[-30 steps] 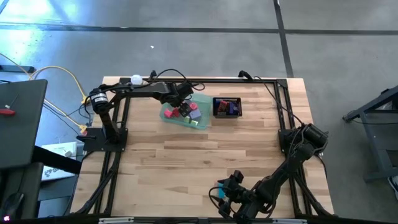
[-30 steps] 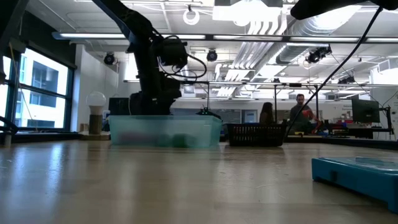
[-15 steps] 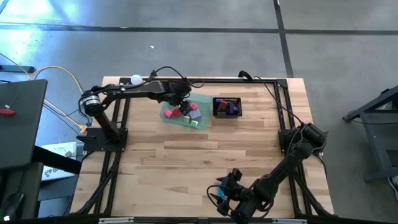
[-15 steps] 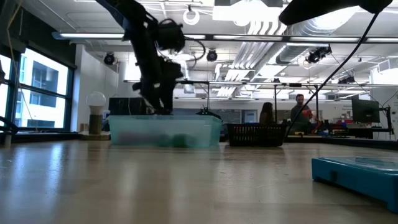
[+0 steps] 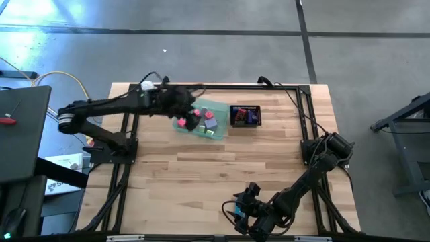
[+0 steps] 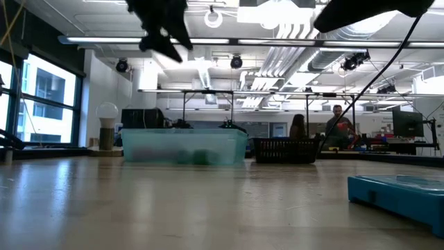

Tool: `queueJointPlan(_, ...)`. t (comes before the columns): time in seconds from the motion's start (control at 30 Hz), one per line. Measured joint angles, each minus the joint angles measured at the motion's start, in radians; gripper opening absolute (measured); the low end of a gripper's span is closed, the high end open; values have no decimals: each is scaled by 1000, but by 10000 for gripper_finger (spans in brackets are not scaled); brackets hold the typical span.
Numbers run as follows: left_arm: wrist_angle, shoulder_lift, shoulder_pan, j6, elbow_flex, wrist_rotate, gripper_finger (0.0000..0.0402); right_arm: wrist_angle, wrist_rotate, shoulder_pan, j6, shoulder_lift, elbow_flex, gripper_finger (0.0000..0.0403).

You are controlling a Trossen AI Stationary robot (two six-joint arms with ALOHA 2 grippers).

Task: Pick & Place Office items
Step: Put the light blue digital timer into the black bin

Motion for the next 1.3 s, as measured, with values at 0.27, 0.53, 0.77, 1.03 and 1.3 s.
queueJointPlan(0.27, -32, -66, -324, -71, 0, -10, 258, -13, -155, -1, 109, 3, 0, 311)
queueJointPlan(0.53, -37, -23, -604, -194, -19, -139, 258, -100, -364, -23, 385, 13, 0, 311)
queueJointPlan(0.77, -33, 47, -780, -278, -47, -227, 258, -183, -439, -54, 501, 13, 0, 311)
queueJointPlan(1.03, -21, 143, -882, -305, -55, -272, 258, -197, -611, -90, 568, 65, 0, 311)
queueJointPlan(1.3, -21, 182, -911, -305, -55, -271, 258, -181, -693, -145, 606, 78, 0, 311)
